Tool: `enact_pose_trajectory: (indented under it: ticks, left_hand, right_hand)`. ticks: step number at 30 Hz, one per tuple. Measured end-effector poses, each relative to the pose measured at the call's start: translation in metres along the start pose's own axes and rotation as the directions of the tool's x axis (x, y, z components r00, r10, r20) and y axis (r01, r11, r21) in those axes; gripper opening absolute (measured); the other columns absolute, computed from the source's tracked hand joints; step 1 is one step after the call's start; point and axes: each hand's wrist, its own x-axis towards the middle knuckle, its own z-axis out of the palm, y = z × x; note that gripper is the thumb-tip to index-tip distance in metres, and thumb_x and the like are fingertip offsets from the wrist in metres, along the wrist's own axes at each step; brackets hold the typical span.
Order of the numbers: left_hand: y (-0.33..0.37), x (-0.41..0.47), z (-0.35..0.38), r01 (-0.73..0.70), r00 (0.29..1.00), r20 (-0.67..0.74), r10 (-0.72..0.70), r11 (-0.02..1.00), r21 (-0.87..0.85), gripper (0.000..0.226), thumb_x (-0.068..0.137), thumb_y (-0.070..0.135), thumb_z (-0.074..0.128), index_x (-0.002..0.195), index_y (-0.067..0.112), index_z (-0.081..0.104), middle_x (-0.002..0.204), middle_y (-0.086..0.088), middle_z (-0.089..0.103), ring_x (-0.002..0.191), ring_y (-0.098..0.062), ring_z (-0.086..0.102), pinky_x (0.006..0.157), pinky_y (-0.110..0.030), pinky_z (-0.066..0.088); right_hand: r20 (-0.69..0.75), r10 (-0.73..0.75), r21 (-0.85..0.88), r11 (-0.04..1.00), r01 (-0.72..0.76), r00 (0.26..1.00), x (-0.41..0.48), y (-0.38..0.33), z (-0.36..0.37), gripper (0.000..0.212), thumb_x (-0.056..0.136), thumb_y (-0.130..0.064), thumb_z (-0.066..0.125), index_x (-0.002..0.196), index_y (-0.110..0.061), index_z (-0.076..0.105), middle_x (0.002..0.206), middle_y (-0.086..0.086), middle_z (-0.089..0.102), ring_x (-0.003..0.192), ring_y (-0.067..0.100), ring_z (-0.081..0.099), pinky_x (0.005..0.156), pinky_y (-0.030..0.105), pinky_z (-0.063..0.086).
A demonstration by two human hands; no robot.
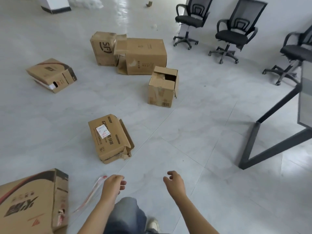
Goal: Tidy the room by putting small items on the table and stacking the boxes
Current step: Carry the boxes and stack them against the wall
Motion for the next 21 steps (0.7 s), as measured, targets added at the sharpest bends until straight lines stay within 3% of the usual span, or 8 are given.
enact_pose_trajectory:
  ticks: [3,5,9,16,21]
  left_hand:
    - [0.021,0.034,0.006,0.036,0.997,-0.063,-0.038,0.999,-0.028,0.013,0.093,0.006,0.046,0.087,-0.001,0.056,0.080,-0.015,0.060,0.068,-0.023,0.054,0.061,-0.029,0.038]
    - [0.043,0.058,0.014,0.032,0.996,-0.087,-0.036,0.998,-0.052,0.013,0.094,0.007,0.045,0.089,0.000,0.055,0.081,-0.015,0.060,0.071,-0.024,0.055,0.061,-0.029,0.038]
    - [0.111,0.111,0.041,0.007,0.999,-0.046,-0.012,0.995,-0.099,0.016,0.093,0.007,0.047,0.079,0.008,0.055,0.072,-0.009,0.058,0.063,-0.018,0.052,0.058,-0.027,0.037]
    - [0.258,0.187,0.066,-0.113,0.993,-0.053,0.106,0.981,-0.155,0.022,0.094,0.008,0.045,0.074,0.009,0.055,0.072,-0.006,0.058,0.064,-0.015,0.052,0.056,-0.025,0.037]
    - [0.294,0.221,0.085,-0.081,0.997,-0.030,0.078,0.993,-0.091,0.023,0.094,0.007,0.044,0.073,0.013,0.053,0.072,-0.006,0.058,0.063,-0.016,0.052,0.058,-0.027,0.036]
  right_hand:
    - [0.027,0.050,-0.023,0.999,-0.049,0.998,0.039,-0.016,-0.006,0.040,0.093,-0.020,0.046,0.132,-0.010,0.046,0.134,0.011,0.049,0.111,0.020,0.052,0.081,0.023,0.040]
    - [0.025,0.057,-0.040,0.998,-0.056,0.998,0.068,-0.033,-0.012,0.040,0.094,-0.020,0.046,0.132,-0.011,0.046,0.133,0.011,0.050,0.109,0.020,0.053,0.081,0.024,0.041]
    - [0.009,0.053,-0.084,0.995,-0.052,0.999,0.126,-0.075,-0.026,0.039,0.093,-0.020,0.045,0.131,-0.012,0.047,0.131,0.010,0.051,0.112,0.021,0.054,0.082,0.026,0.043]
    - [-0.077,0.031,0.019,0.999,-0.029,0.997,0.224,-0.183,-0.052,0.037,0.093,-0.018,0.044,0.130,-0.011,0.048,0.130,0.009,0.053,0.095,0.017,0.051,0.072,0.024,0.039]
    - [-0.038,0.004,-0.002,1.000,-0.004,0.999,0.271,-0.221,-0.050,0.038,0.094,-0.017,0.044,0.131,-0.011,0.048,0.129,0.008,0.053,0.087,0.012,0.051,0.068,0.022,0.040]
